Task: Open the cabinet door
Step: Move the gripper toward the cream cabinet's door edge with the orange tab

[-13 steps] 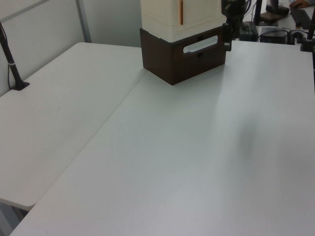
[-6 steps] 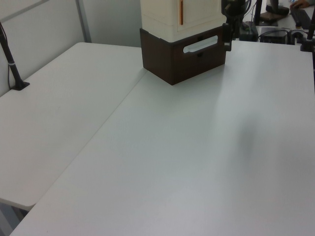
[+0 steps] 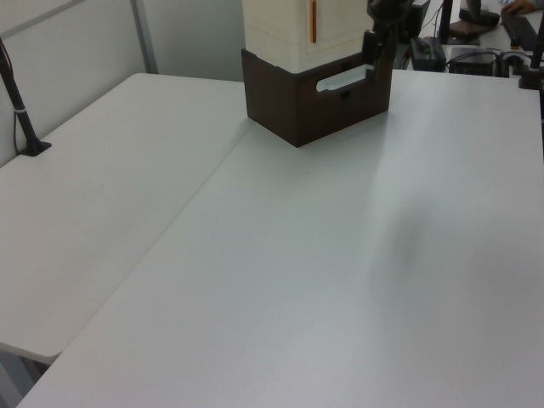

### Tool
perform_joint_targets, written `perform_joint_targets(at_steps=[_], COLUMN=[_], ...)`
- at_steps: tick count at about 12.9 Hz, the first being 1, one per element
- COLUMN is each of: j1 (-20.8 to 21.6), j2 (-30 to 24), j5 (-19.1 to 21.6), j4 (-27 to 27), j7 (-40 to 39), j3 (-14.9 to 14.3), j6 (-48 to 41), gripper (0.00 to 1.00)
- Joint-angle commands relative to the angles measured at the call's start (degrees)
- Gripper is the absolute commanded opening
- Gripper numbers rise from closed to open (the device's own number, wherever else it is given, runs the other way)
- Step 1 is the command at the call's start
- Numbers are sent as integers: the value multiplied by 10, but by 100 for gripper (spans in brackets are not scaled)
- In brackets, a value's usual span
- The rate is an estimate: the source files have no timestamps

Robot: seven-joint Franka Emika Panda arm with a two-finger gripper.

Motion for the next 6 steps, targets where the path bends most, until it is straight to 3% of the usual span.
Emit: perform_joint_targets(at_steps=[1, 6], j1=[-19, -35], j2=[61, 85], j5=[-5, -11], j4=[78, 79], j7=[63, 150], j3=[-5, -31], j6=[50, 229], gripper=[100, 100])
